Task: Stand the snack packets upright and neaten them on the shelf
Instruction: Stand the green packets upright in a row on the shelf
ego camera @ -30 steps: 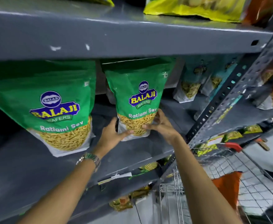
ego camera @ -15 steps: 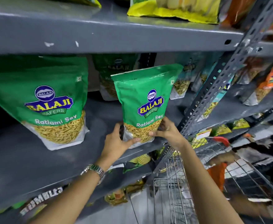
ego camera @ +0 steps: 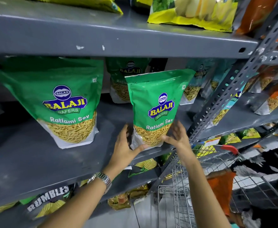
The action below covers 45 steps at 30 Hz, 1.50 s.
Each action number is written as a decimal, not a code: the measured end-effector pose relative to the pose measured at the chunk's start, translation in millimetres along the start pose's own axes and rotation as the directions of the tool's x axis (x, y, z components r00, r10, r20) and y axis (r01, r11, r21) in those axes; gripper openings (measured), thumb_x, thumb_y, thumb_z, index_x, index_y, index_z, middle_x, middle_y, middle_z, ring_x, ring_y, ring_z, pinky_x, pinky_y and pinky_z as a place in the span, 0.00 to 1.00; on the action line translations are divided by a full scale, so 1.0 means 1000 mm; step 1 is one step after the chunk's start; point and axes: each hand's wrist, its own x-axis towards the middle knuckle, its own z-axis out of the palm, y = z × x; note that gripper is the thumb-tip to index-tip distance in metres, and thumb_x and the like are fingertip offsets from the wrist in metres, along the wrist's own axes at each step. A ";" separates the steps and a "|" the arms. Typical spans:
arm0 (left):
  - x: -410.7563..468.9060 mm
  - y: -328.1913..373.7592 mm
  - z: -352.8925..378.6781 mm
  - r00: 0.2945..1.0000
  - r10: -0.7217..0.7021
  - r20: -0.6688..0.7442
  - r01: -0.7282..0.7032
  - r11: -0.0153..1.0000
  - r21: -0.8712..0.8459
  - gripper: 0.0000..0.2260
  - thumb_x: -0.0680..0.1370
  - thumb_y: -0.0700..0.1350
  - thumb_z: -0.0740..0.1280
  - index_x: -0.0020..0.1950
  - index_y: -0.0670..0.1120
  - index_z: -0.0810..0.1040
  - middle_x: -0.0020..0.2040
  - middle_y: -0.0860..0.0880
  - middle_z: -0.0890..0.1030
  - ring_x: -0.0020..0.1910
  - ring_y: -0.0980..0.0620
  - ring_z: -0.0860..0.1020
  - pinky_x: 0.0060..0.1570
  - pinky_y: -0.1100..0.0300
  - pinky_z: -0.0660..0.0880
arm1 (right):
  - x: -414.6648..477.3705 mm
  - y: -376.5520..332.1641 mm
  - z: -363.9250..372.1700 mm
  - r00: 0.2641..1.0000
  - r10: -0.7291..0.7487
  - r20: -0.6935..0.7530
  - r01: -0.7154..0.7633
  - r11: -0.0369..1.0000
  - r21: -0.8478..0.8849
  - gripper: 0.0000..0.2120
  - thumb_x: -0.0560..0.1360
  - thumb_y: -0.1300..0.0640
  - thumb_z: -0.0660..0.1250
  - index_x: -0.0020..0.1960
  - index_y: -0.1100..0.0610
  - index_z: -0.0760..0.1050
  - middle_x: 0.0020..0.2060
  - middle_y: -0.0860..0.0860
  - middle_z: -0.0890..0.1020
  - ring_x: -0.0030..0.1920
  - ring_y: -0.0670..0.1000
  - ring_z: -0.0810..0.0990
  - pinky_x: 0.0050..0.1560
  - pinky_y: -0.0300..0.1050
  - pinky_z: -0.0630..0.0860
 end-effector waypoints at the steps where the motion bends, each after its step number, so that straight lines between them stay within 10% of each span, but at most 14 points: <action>1: -0.008 0.000 -0.005 0.996 0.035 -0.083 -0.041 0.997 -0.064 0.41 0.63 0.62 0.73 0.71 0.56 0.60 0.72 0.50 0.68 0.69 0.54 0.68 0.66 0.49 0.71 | -0.012 0.001 0.005 0.984 -0.042 -0.171 0.048 0.998 0.031 0.35 0.70 0.63 0.73 0.72 0.52 0.61 0.67 0.49 0.71 0.67 0.48 0.71 0.64 0.44 0.69; 5: -0.041 -0.011 -0.045 0.804 0.157 -0.574 -0.254 0.963 -0.093 0.25 0.70 0.52 0.72 0.62 0.63 0.65 0.62 0.61 0.72 0.59 0.57 0.75 0.60 0.57 0.73 | -0.070 0.019 0.073 0.803 -0.382 -0.457 0.394 0.916 -0.075 0.13 0.72 0.56 0.70 0.54 0.43 0.74 0.44 0.41 0.81 0.45 0.44 0.79 0.47 0.35 0.74; 9: -0.054 -0.031 -0.110 0.605 0.171 -0.778 -0.243 0.970 0.024 0.31 0.67 0.51 0.70 0.67 0.49 0.63 0.61 0.52 0.64 0.61 0.49 0.68 0.64 0.45 0.68 | -0.075 0.031 0.164 0.961 -0.236 0.146 0.269 0.924 -0.272 0.29 0.69 0.40 0.70 0.66 0.42 0.64 0.49 0.36 0.78 0.51 0.38 0.79 0.46 0.32 0.75; 14: -0.032 -0.035 -0.189 0.848 0.105 -0.520 -0.053 0.992 0.114 0.58 0.58 0.70 0.72 0.74 0.38 0.51 0.73 0.40 0.56 0.73 0.46 0.59 0.71 0.52 0.59 | -0.016 0.014 0.224 0.980 -0.059 0.189 0.096 0.976 -0.194 0.49 0.65 0.57 0.78 0.76 0.55 0.50 0.69 0.49 0.66 0.68 0.45 0.66 0.67 0.45 0.68; 18: -0.011 -0.033 -0.217 0.974 -0.058 -0.218 0.072 0.996 0.058 0.44 0.60 0.62 0.77 0.69 0.49 0.61 0.66 0.53 0.72 0.65 0.51 0.72 0.65 0.51 0.69 | 0.022 -0.007 0.225 0.902 0.051 0.429 -0.009 0.995 -0.100 0.40 0.65 0.70 0.75 0.71 0.58 0.60 0.67 0.55 0.73 0.69 0.55 0.71 0.67 0.49 0.72; 25: -0.028 -0.036 -0.217 0.972 -0.073 -0.224 0.094 0.992 0.084 0.30 0.58 0.63 0.76 0.56 0.64 0.69 0.53 0.68 0.77 0.47 0.78 0.73 0.41 0.81 0.69 | 0.004 -0.007 0.214 0.924 0.048 0.380 0.009 0.989 -0.148 0.29 0.65 0.71 0.75 0.63 0.62 0.70 0.60 0.64 0.79 0.62 0.62 0.77 0.64 0.62 0.73; 36: -0.067 -0.025 -0.201 0.978 -0.067 -0.198 0.104 0.977 0.184 0.34 0.58 0.67 0.74 0.58 0.58 0.68 0.49 0.62 0.79 0.47 0.69 0.77 0.40 0.78 0.70 | -0.036 -0.004 0.184 0.916 0.047 0.399 0.028 0.983 -0.179 0.27 0.67 0.69 0.74 0.63 0.64 0.70 0.60 0.62 0.80 0.61 0.58 0.79 0.61 0.51 0.77; 45: -0.073 -0.019 -0.195 0.980 -0.058 -0.191 0.099 0.973 0.211 0.28 0.60 0.64 0.74 0.52 0.56 0.65 0.42 0.59 0.74 0.41 0.66 0.73 0.36 0.76 0.67 | -0.044 -0.007 0.178 0.912 0.026 0.410 0.069 0.974 -0.217 0.27 0.67 0.70 0.74 0.63 0.65 0.70 0.54 0.52 0.80 0.48 0.33 0.80 0.47 0.26 0.74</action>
